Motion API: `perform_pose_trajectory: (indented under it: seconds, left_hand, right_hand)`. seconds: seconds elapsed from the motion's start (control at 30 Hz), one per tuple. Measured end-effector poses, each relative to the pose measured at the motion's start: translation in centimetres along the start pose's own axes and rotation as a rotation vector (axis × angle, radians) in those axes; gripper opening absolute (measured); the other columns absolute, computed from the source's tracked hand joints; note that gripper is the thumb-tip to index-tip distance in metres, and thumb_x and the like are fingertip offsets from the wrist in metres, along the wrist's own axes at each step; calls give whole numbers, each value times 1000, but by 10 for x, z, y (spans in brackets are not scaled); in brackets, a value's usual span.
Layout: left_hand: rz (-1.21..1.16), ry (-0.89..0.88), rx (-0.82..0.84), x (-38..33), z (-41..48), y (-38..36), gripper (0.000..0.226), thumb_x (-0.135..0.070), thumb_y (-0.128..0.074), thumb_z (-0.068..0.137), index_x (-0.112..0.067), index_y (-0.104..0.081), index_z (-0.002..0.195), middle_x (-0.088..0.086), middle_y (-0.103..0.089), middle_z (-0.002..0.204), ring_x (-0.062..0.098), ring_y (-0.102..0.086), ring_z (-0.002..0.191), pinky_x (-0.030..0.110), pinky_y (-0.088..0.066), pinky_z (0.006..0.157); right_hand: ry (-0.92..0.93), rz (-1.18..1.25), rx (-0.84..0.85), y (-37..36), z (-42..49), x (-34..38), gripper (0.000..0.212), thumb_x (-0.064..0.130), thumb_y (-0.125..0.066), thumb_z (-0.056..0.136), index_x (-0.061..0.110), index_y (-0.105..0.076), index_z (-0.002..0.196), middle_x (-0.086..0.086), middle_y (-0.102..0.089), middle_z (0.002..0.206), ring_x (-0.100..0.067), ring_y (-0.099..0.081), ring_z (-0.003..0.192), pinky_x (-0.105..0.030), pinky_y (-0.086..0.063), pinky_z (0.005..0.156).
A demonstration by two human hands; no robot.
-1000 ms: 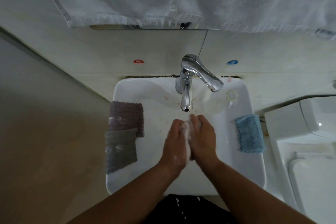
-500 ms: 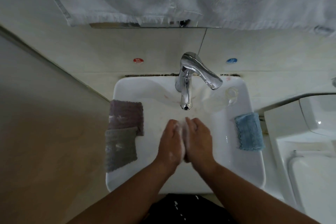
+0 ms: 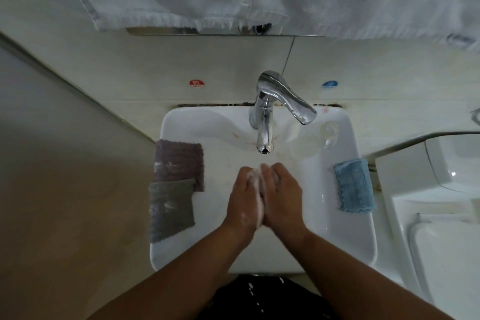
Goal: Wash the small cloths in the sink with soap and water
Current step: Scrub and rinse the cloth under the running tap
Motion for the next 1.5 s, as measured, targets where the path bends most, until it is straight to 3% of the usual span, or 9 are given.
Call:
perform_pose_trajectory:
  seconds: [0.1,0.3,0.6,0.87,0.97,1.07,1.17,1.33,1.5]
  left_hand:
    - [-56,37,149,5,-18,-13,21,-26,-46,106,-6,-51,100,16,-57,86,23,-59,81,41,-54,68]
    - [-67,42,-35,4,11,12,27,-27,-44,103,-20,-49,77,4,-52,75,19,-53,75,30,-48,70]
    - [-30,26,22,17,8,14,26,-33,-48,105,-22,-49,81,4,-51,65,15,-43,45,21,-33,42]
    - [291,-89,-263,14,21,50,12,-29,-49,102,-30,-50,89,-5,-56,80,13,-58,71,40,-50,70]
    - [180,-59,-139,15,22,32,10,-37,-49,97,-34,-54,90,4,-63,89,30,-65,86,58,-57,76]
    - [19,5,-48,11,9,15,17,-30,-50,103,-19,-58,93,11,-67,94,31,-68,93,50,-58,82]
    - [-108,27,65,6,-4,1,28,-34,-52,103,-8,-58,97,12,-69,92,29,-71,89,43,-58,68]
    - [138,-100,-153,8,10,18,16,-32,-41,106,-27,-53,98,1,-65,94,23,-66,90,45,-57,80]
    - [159,-36,30,18,-1,1,23,-39,-39,106,-28,-54,92,1,-66,90,24,-68,83,35,-56,62]
  right_hand:
    - [-115,58,-37,9,22,-10,42,36,-57,99,14,-47,65,1,-53,58,-13,-50,58,-33,-38,65]
    - [83,4,50,-12,-20,13,36,39,-58,100,22,-49,69,7,-59,62,-2,-56,59,-18,-39,57]
    - [-118,-57,14,15,50,-30,42,43,-56,99,10,-57,74,-4,-60,69,-24,-60,71,-39,-47,70]
    - [-350,507,4,6,19,-23,36,33,-66,97,4,-59,77,-3,-58,65,-19,-63,64,-33,-56,57]
    - [-162,319,99,-9,0,-14,34,36,-68,94,8,-58,76,-1,-60,66,-15,-59,62,-36,-53,61]
    - [58,82,84,-11,-15,-9,25,39,-61,97,18,-56,84,1,-63,70,-13,-60,63,-31,-51,60]
    - [-105,149,25,-5,2,-19,28,40,-55,100,20,-57,81,-1,-63,69,-17,-63,65,-37,-51,60]
    - [-25,77,29,-9,-12,-2,34,40,-60,97,13,-58,76,-4,-64,68,-21,-61,63,-36,-51,61]
    - [147,19,-17,3,3,7,29,36,-63,97,17,-56,76,1,-59,65,-10,-55,59,-22,-44,58]
Point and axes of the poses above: each hand's wrist, its own z-axis towards the middle knuckle, its own y-axis out of the back of the hand, x = y × z, the point moved 6 cm from there along z, towards the middle knuckle
